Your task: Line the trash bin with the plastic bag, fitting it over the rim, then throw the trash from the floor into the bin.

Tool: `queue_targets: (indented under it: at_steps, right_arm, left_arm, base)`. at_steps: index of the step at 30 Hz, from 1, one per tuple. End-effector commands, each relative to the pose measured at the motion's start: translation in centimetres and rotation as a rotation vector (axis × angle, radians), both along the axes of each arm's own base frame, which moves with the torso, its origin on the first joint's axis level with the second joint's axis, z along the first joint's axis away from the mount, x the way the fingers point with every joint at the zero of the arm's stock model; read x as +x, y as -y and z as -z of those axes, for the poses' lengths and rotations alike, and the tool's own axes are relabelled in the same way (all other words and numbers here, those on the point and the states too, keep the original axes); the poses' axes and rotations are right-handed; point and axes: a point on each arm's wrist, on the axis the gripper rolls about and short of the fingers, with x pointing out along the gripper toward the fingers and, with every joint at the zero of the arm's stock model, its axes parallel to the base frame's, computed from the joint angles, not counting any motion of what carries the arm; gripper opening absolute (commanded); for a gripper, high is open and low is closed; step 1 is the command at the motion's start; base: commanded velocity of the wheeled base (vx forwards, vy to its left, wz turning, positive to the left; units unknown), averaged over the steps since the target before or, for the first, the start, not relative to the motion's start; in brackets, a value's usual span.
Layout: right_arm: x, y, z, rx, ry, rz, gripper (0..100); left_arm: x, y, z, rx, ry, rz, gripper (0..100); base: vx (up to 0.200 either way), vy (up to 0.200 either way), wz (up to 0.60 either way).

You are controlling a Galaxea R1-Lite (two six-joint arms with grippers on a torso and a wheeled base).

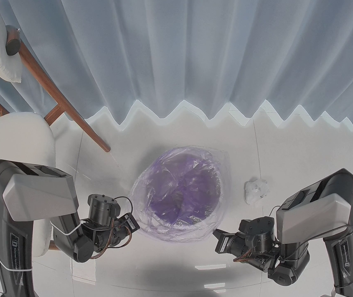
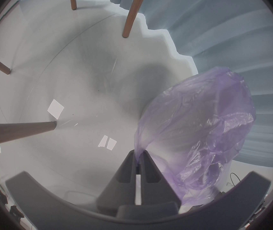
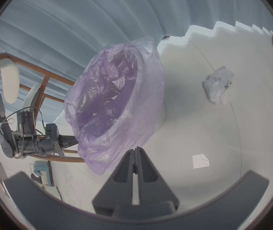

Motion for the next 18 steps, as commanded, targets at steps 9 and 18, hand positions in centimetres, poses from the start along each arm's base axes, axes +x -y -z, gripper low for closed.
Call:
queue_targets:
  at_steps: [9, 18]
  right_arm:
    - [1.2, 0.4, -2.4, 0.08, 0.068, 0.042, 100]
    - [1.4, 2.3, -1.8, 0.05, 0.032, 0.095, 100]
  left_arm:
    - [-0.1, 0.5, -0.1, -0.002, 0.007, 0.014, 0]
    - [-0.2, 0.8, 0.0, -0.001, 0.006, 0.02, 0]
  base:
    - [0.0, 0.0, 0.0]
    - [0.0, 0.0, 0.0]
